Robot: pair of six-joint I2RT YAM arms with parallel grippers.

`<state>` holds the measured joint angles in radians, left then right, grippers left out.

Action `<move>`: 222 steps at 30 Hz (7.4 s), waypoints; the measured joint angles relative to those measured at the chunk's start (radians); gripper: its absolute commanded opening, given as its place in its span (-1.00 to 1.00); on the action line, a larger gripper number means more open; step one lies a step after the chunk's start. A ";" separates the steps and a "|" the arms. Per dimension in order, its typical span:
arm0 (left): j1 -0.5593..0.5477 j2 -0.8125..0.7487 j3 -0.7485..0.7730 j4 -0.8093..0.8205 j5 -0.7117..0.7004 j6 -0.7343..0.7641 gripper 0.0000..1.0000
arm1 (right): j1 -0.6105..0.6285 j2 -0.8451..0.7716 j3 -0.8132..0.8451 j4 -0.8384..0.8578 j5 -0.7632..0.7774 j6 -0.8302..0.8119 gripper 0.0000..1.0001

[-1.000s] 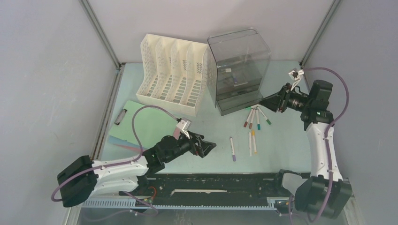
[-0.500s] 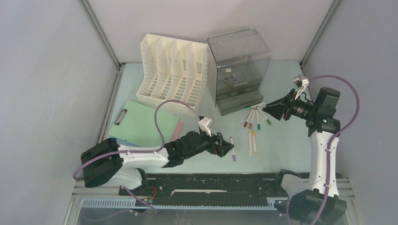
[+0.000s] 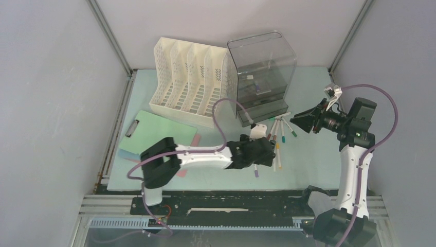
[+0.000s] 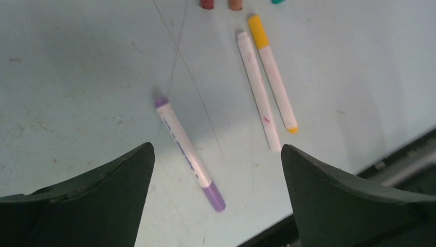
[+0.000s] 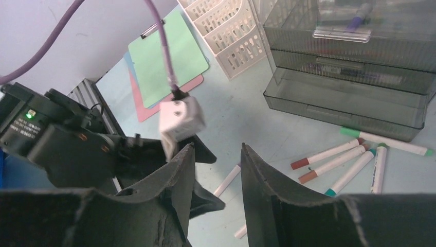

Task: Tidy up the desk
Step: Open the drawer in the storage box, then pick up the stationery from the center of the board, then place the stationery in the drawer.

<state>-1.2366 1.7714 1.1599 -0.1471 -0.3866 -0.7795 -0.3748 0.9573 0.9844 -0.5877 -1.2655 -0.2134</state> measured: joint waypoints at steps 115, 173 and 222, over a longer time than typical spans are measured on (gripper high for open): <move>0.012 -0.498 -0.687 1.042 0.111 0.436 -1.00 | 0.520 0.083 -0.140 0.201 -0.079 0.048 0.60; 0.120 -0.612 -0.826 0.972 0.259 0.367 1.00 | 0.562 0.047 -0.068 -0.037 0.252 -0.350 -0.95; 0.127 -0.861 -1.035 0.943 0.172 0.353 1.00 | 0.847 0.641 0.072 0.515 1.205 -0.874 0.55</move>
<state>-1.1091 0.9100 0.1253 0.7963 -0.2146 -0.4263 0.4721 1.5982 1.0561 -0.0723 -0.0605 -1.0874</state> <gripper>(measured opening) 0.996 0.657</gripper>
